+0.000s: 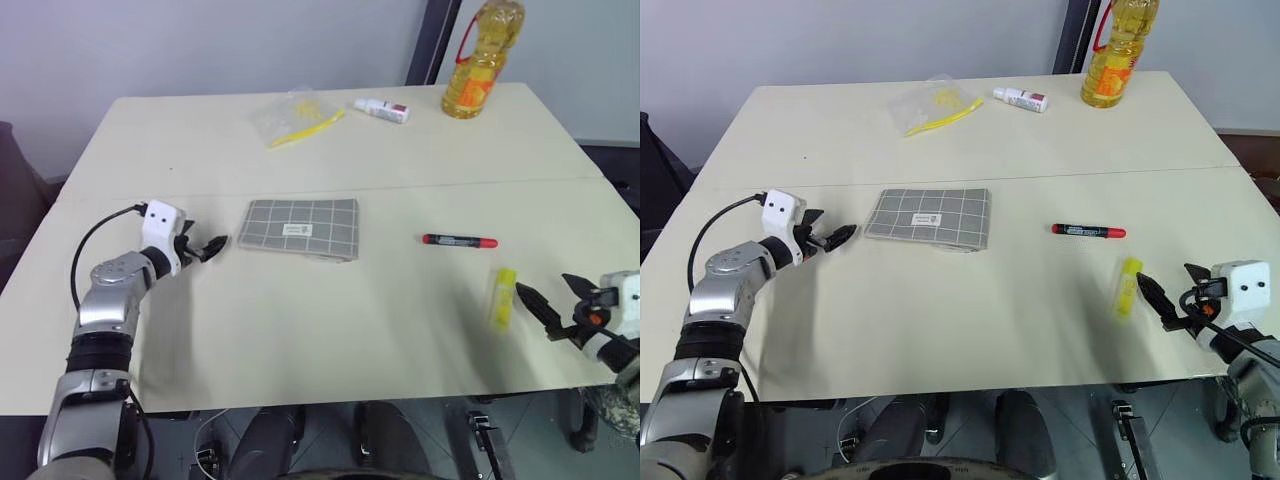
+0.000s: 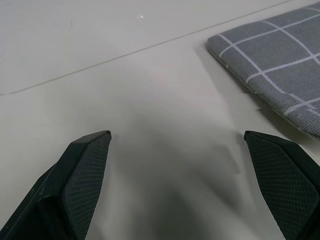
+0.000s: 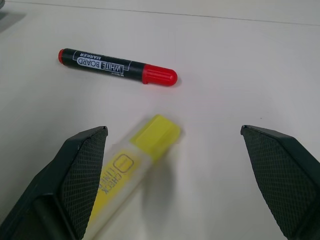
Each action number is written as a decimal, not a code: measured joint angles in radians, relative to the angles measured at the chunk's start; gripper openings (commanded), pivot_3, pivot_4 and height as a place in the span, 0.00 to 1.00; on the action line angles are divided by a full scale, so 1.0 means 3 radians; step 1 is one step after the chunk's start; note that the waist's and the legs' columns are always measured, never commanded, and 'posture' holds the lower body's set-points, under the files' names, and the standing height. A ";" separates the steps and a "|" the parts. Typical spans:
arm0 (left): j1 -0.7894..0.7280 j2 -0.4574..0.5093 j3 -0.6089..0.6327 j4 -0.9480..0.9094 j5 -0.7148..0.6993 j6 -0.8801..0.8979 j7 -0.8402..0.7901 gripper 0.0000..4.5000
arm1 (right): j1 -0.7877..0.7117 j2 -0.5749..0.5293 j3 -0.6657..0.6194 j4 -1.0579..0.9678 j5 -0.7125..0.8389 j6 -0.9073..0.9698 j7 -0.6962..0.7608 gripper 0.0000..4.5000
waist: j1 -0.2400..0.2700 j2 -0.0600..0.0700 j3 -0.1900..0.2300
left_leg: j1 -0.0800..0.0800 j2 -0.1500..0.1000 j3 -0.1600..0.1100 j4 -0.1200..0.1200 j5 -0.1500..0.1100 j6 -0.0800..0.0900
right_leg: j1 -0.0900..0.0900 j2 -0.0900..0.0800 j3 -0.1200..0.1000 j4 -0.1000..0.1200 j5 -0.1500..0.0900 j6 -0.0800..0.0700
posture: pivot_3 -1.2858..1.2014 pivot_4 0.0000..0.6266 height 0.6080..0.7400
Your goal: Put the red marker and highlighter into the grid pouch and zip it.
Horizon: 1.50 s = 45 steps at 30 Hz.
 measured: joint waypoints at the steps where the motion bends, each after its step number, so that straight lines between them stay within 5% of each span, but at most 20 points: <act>1: 0.0007 0.0000 0.0000 -0.0012 -0.0002 0.0004 0.0011 1.00 | -0.0001 0.0000 0.0008 0.0000 0.0000 0.0005 -0.0005 0.99 | -0.0001 0.0000 0.0000 | 0.0000 0.0000 0.0000 0.0000 0.0000 0.0000 | 0.0000 0.0000 0.0000 0.0000 0.0000 0.0000 | 0.52 0.24 1.00; 15: 0.0284 -0.0073 0.0057 -0.0416 -0.0066 0.0021 0.0213 1.00 | -0.0927 -0.0042 0.0540 -0.0063 -0.0033 0.0210 -0.0292 0.99 | -0.0004 0.0000 0.0000 | -0.0001 0.0000 0.0001 -0.0002 0.0003 0.0006 | -0.0004 0.0000 0.0000 0.0000 0.0001 0.0001 | 0.52 0.24 1.00; 18: 0.0392 -0.0090 0.0071 -0.0521 -0.0016 -0.0097 0.0282 1.00 | -0.1292 0.0014 0.0896 -0.0068 -0.0071 0.0258 -0.0337 0.81 | -0.0009 0.0000 0.0000 | -0.0001 0.0002 0.0002 -0.0002 0.0003 0.0006 | -0.0006 0.0001 0.0000 0.0002 0.0001 0.0000 | 0.52 0.24 1.00; 25: 0.0555 0.0000 -0.0069 -0.0602 0.0208 -0.0403 0.0224 1.00 | -0.2119 0.0369 0.1831 0.0194 -0.0445 0.0438 -0.0548 0.01 | 0.0004 0.0000 0.0000 | -0.0003 0.0001 0.0002 -0.0003 0.0004 0.0006 | -0.0021 0.0001 0.0000 0.0001 0.0002 0.0000 | 0.52 0.24 1.00; 34: 0.0064 0.0244 -0.0433 0.0232 0.0603 -0.1296 -0.0183 1.00 | -0.2683 0.0744 0.2261 0.1381 -0.1137 0.0343 -0.0997 0.01 | -0.0012 0.0000 0.0000 | -0.0002 -0.0001 0.0003 -0.0003 0.0005 0.0005 | -0.0024 0.0003 0.0000 0.0005 0.0011 0.0007 | 0.52 0.24 1.00; 45: -0.0406 0.0311 -0.0584 0.1167 0.0800 -0.2216 -0.0567 1.00 | -0.3429 0.1194 0.2516 0.2653 -0.1479 -0.0278 -0.0790 0.01 | -0.0079 0.0001 -0.0001 | 0.0002 -0.0002 0.0004 -0.0008 0.0010 0.0001 | -0.0022 0.0005 0.0000 0.0026 0.0012 0.0009 | 0.52 0.24 1.00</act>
